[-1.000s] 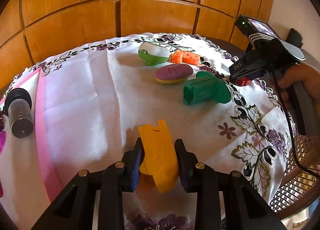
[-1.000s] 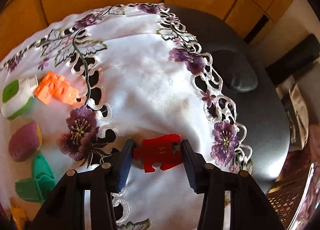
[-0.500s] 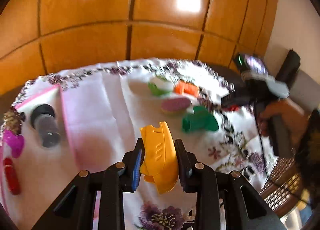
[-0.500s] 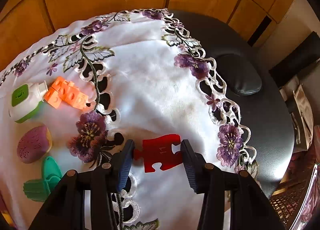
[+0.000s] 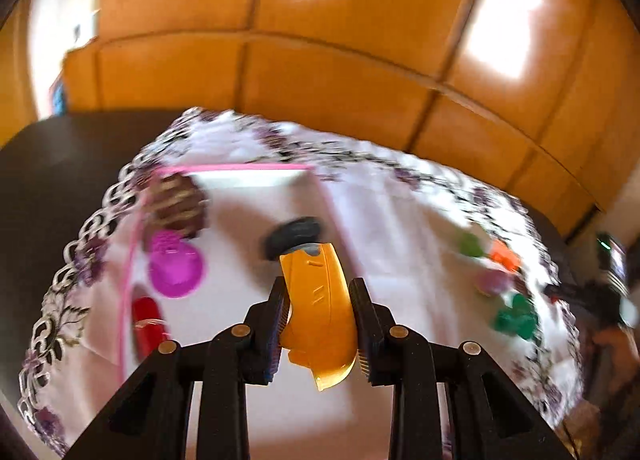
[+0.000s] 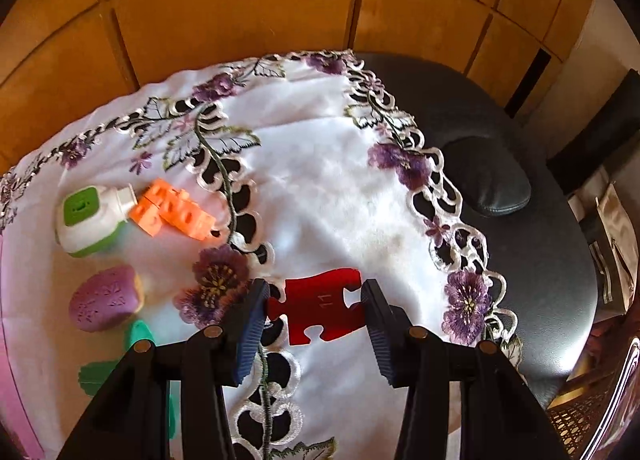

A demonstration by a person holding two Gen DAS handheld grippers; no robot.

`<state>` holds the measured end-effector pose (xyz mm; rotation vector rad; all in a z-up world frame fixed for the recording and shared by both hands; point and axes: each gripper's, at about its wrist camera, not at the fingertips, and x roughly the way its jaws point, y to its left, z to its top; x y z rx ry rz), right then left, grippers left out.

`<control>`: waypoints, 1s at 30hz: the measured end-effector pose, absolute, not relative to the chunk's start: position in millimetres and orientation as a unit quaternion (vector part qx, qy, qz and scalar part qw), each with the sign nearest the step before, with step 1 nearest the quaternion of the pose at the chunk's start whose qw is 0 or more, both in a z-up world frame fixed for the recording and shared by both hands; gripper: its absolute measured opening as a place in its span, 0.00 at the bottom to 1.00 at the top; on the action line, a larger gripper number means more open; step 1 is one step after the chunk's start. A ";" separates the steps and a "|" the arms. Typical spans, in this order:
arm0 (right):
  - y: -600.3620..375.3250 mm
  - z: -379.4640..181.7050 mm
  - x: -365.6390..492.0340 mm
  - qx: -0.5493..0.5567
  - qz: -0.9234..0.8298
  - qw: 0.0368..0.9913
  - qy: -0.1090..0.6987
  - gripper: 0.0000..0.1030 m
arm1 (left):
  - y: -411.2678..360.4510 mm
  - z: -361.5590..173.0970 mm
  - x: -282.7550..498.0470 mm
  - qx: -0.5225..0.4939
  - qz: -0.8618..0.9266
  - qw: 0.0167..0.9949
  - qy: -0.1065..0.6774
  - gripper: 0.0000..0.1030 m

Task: Organize rigid objects
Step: 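Drop the yellow piece into the tray with the left gripper while the right holds the puzzle piece, then carry the red puzzle piece into the tray and release it with the right gripper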

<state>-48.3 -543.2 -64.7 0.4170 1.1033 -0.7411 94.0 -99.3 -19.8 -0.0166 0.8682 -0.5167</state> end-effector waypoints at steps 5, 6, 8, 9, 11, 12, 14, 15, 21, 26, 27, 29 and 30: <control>-543.7 -65.5 -46.3 0.193 -0.334 0.770 0.508 0.46 | -94.2 -35.6 125.5 0.013 -0.218 0.877 0.427 0.29; -543.5 -65.8 -46.1 0.192 -0.334 0.770 0.508 0.46 | -95.2 -37.9 132.6 0.016 -0.213 0.879 0.427 0.30; -542.7 -65.7 -45.2 0.189 -0.334 0.771 0.508 0.46 | -98.9 -44.4 146.5 0.019 -0.211 0.875 0.434 0.30; -542.4 -65.8 -44.7 0.188 -0.333 0.772 0.508 0.46 | -101.2 -48.4 153.0 0.021 -0.207 0.872 0.444 0.30; -542.1 -65.9 -44.1 0.186 -0.332 0.772 0.508 0.46 | -101.5 -56.4 162.7 0.020 -0.191 0.869 0.455 0.31; -541.9 -66.1 -44.0 0.186 -0.332 0.772 0.509 0.46 | -101.5 -58.9 165.8 0.019 -0.186 0.869 0.457 0.31; -541.7 -66.7 -43.5 0.185 -0.331 0.772 0.510 0.46 | -100.0 -60.4 165.9 0.017 -0.182 0.872 0.454 0.35; -541.8 -66.9 -43.0 0.184 -0.331 0.772 0.510 0.46 | -99.7 -59.5 163.4 0.018 -0.182 0.873 0.451 0.36; -541.5 -64.9 -42.6 0.181 -0.333 0.775 0.506 0.46 | -94.4 -43.7 128.2 0.034 -0.180 0.891 0.415 0.40; -544.4 -61.2 -45.8 0.188 -0.340 0.776 0.496 0.46 | -93.4 -35.5 92.0 0.040 -0.192 0.895 0.400 0.45; -544.6 -60.6 -46.3 0.190 -0.341 0.777 0.494 0.46 | -93.9 -34.8 85.9 0.042 -0.196 0.895 0.400 0.45; -545.1 -57.0 -48.3 0.195 -0.342 0.782 0.483 0.46 | -95.6 -33.9 73.9 0.049 -0.201 0.894 0.398 0.45; -545.0 -54.8 -49.1 0.197 -0.342 0.786 0.477 0.46 | -96.1 -33.3 68.2 0.052 -0.203 0.894 0.396 0.45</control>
